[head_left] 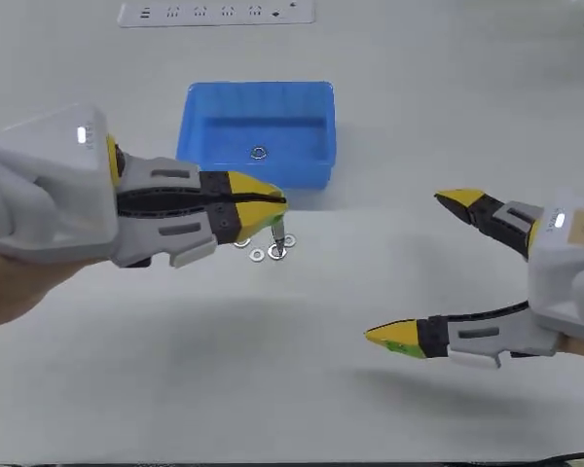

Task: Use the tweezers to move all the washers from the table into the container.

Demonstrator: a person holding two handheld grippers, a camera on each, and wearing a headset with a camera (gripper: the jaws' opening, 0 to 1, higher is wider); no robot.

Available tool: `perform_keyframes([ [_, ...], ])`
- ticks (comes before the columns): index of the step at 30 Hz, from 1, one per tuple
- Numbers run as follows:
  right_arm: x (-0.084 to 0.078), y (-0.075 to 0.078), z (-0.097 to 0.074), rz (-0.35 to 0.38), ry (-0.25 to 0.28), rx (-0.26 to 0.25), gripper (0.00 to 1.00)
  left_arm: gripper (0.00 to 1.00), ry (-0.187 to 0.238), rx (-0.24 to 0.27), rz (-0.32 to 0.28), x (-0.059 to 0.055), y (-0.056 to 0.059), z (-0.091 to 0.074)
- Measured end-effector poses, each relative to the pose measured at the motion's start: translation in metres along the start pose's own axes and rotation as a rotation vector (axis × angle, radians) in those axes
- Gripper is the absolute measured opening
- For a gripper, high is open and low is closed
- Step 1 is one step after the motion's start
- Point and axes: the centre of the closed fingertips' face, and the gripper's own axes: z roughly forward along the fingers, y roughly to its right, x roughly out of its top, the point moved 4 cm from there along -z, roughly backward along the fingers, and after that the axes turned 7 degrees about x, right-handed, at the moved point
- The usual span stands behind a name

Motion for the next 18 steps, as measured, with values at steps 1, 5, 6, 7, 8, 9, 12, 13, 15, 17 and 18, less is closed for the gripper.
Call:
perform_keyframes([
  [1, -0.0002, 0.0009, -0.0001, 0.001, 0.001, -0.002, 0.99, 0.05, 0.001, -0.002, -0.003, -0.0002, 0.0004, 0.0003],
  [5, -0.0014, 0.0016, -0.0005, 0.008, 0.000, -0.004, 0.99, 0.05, -0.011, 0.003, -0.002, -0.0049, 0.0000, 0.0011],
  [6, -0.0017, 0.0011, -0.0007, 0.007, -0.001, -0.002, 0.99, 0.05, -0.019, 0.006, 0.006, -0.0080, -0.0001, 0.0009],
  [7, -0.0020, 0.0007, -0.0005, 0.007, -0.002, -0.001, 0.99, 0.05, -0.020, 0.006, 0.000, -0.0091, -0.0002, 0.0008],
  [8, -0.0022, 0.0000, -0.0006, 0.008, -0.003, 0.000, 0.98, 0.05, -0.001, 0.007, -0.023, -0.0073, 0.0006, 0.0014],
  [9, -0.0027, -0.0002, -0.0004, 0.009, -0.004, 0.003, 0.98, 0.05, -0.002, 0.007, -0.023, -0.0079, 0.0013, 0.0016],
  [12, -0.0041, -0.0018, 0.0001, 0.013, -0.008, 0.005, 0.98, 0.05, 0.001, 0.002, -0.030, -0.0078, 0.0028, 0.0009],
  [13, -0.0045, -0.0022, 0.0005, 0.015, -0.009, 0.007, 0.98, 0.05, -0.002, -0.002, -0.028, -0.0076, 0.0029, 0.0008],
  [15, -0.0044, -0.0029, 0.0016, 0.015, -0.011, 0.008, 0.98, 0.05, -0.009, -0.002, -0.032, -0.0076, 0.0015, -0.0001],
  [17, -0.0027, -0.0024, 0.0031, 0.011, -0.010, 0.011, 0.97, 0.05, -0.019, -0.010, -0.032, -0.0080, 0.0000, -0.0014],
  [18, -0.0005, -0.0016, 0.0044, 0.008, -0.005, 0.012, 0.97, 0.05, -0.023, -0.014, -0.031, -0.0081, -0.0006, -0.0019],
])
